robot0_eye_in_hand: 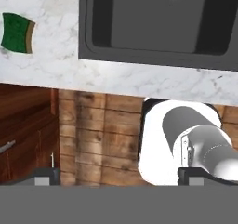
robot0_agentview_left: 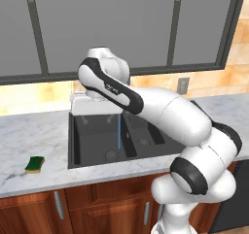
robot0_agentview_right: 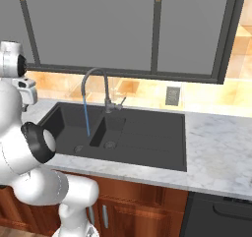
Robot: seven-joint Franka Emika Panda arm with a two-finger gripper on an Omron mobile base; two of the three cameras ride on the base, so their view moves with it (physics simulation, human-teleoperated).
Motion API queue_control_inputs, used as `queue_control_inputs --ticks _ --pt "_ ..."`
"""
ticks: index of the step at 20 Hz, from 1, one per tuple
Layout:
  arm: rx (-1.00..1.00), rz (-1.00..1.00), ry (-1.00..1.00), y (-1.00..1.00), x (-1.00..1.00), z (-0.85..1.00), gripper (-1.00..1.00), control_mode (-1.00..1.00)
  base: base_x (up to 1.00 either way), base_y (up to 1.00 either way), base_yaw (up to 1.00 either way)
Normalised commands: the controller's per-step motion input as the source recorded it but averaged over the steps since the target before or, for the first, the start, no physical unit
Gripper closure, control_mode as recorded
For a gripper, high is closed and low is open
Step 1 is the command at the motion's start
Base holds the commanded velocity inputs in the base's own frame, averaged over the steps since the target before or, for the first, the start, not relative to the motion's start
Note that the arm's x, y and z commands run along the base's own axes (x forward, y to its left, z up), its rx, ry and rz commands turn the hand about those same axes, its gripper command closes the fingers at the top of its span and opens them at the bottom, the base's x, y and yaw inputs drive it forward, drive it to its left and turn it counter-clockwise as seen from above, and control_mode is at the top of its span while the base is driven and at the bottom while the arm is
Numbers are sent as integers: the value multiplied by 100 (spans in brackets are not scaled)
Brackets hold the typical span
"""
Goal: Soak the sponge with water for a few seconds and then drop it inside the sink.
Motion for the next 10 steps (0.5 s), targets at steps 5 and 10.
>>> queue_control_inputs --ticks 5,10 --pt "-3 -12 -9 20 0 -25 -100 -100 0 0 0" --pt "0 -11 -12 20 0 -18 -100 -100 0 0 0"
